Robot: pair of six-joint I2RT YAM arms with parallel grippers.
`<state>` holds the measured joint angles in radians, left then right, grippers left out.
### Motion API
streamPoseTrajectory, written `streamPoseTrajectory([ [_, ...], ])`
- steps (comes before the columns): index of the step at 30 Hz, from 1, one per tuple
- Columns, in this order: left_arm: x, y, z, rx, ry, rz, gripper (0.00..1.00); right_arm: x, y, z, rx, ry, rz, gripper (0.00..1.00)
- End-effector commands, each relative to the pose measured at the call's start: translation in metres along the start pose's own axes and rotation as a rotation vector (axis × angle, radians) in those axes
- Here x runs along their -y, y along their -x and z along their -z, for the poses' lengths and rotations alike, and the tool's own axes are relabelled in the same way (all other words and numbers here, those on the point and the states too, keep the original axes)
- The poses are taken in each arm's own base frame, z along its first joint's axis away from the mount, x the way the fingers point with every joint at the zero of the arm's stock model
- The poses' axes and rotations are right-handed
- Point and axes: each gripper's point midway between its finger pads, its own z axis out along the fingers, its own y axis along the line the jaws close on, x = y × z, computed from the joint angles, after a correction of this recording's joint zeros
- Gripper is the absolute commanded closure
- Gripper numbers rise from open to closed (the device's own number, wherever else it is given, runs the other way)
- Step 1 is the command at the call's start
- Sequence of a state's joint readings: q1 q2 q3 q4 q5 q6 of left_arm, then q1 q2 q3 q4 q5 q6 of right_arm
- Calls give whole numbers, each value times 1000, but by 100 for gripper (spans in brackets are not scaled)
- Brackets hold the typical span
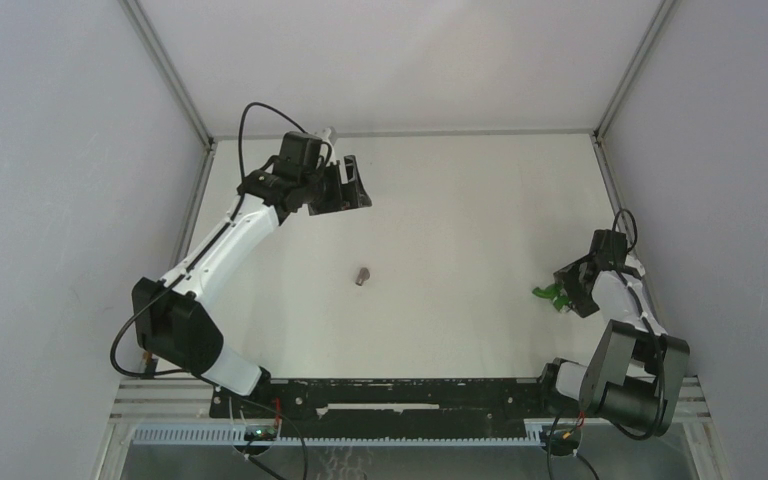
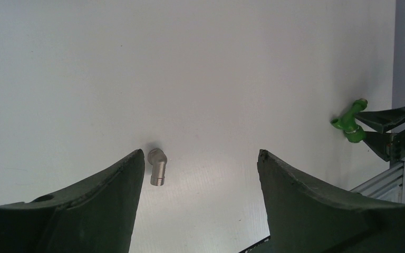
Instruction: Install the water faucets
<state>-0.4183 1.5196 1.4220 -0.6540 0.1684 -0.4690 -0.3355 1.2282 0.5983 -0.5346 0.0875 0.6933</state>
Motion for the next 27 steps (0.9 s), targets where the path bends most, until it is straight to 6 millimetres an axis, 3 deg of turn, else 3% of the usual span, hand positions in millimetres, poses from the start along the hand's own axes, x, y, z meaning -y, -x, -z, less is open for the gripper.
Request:
streamPoseTrajectory([
  [1, 7, 6, 12, 27, -40, -29, 19, -25, -16, 1, -62, 106, 70, 42],
  [8, 8, 4, 18, 30, -51, -32, 19, -57, -47, 14, -133, 196, 110, 43],
  [14, 9, 4, 21, 33, -53, -40, 19, -91, -105, 42, -297, 307, 86, 34],
  [16, 10, 4, 23, 35, -57, -40, 19, -100, -114, 54, -311, 349, 137, 30],
  [20, 11, 2, 28, 39, -63, -43, 19, -98, -100, 63, -216, 361, 315, 25],
  [27, 15, 0, 30, 38, -86, -22, 19, -95, -81, 50, -130, 265, 628, 20],
])
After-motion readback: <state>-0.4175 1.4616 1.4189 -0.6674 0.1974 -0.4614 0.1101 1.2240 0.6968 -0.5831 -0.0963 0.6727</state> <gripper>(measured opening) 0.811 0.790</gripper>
